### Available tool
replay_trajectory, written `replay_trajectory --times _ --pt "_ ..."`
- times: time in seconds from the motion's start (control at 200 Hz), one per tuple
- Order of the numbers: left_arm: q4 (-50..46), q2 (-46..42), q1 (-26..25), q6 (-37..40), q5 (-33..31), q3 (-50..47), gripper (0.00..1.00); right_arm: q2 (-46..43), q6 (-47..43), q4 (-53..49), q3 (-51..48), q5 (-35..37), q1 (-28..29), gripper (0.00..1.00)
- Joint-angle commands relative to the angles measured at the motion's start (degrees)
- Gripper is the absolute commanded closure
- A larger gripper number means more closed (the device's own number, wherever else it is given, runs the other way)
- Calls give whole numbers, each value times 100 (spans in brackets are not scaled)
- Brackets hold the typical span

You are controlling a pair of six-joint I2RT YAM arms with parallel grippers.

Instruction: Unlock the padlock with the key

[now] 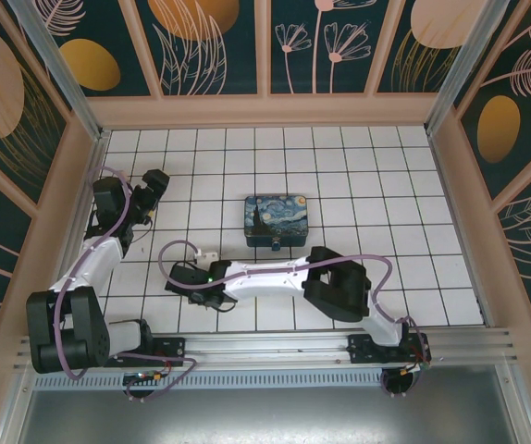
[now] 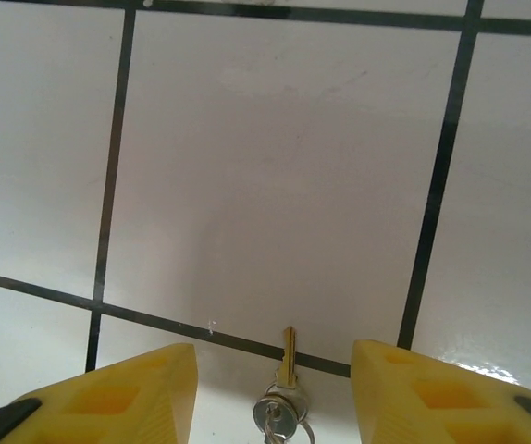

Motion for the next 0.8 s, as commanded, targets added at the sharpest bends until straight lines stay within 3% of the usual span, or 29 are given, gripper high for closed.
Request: replay_trajectory --times 0.0,0.796 --pt "189 -12 63 -90 154 -55 1 225 76 -223 284 -113 65 53" --pt "454 204 80 -161 294 -82 1 479 325 -685 470 -160 354 57"
